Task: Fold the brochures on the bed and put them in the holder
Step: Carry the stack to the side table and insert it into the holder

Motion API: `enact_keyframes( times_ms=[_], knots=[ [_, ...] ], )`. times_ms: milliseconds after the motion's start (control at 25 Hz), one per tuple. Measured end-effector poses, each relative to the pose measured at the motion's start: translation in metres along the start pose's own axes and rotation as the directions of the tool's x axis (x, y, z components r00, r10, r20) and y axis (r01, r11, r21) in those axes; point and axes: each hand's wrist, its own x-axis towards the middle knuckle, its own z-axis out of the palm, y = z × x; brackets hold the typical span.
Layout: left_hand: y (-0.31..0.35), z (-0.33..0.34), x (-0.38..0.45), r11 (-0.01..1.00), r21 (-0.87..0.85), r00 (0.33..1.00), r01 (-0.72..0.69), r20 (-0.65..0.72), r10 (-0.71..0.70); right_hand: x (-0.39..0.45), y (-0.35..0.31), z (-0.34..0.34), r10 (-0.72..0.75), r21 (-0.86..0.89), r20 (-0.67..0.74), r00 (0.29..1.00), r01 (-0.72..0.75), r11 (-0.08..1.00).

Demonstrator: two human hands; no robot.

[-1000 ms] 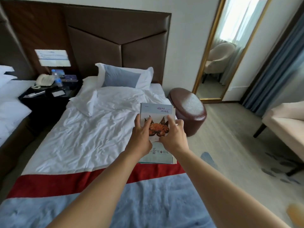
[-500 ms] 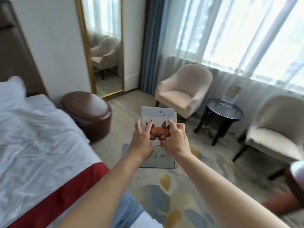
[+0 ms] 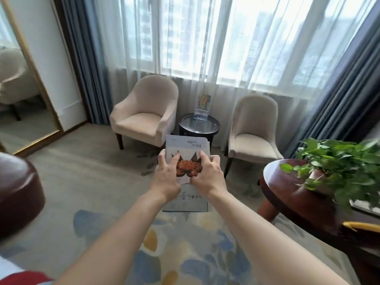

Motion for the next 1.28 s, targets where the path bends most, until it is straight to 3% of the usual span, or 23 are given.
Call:
enact_keyframes(
  times_ms=[480, 840, 1280],
  knots=[
    [-0.021, 0.036, 0.205, 0.995, -0.03, 0.992, -0.1, 0.076, 0.102, 0.181, 0.032, 0.04, 0.159, -0.004, -0.02, 0.987, -0.159, 0.987],
    [-0.048, 0.042, 0.354, 0.993, -0.03, 0.987, -0.112, 0.111, 0.115, 0.32, 0.036, 0.082, 0.169, -0.003, -0.042, 0.985, -0.17, 0.986],
    [-0.021, 0.104, 0.57, 0.989, -0.019, 0.981, -0.145, 0.13, 0.146, 0.527, 0.11, 0.089, 0.188, 0.017, -0.043, 0.981, -0.187, 0.982]
  ],
)
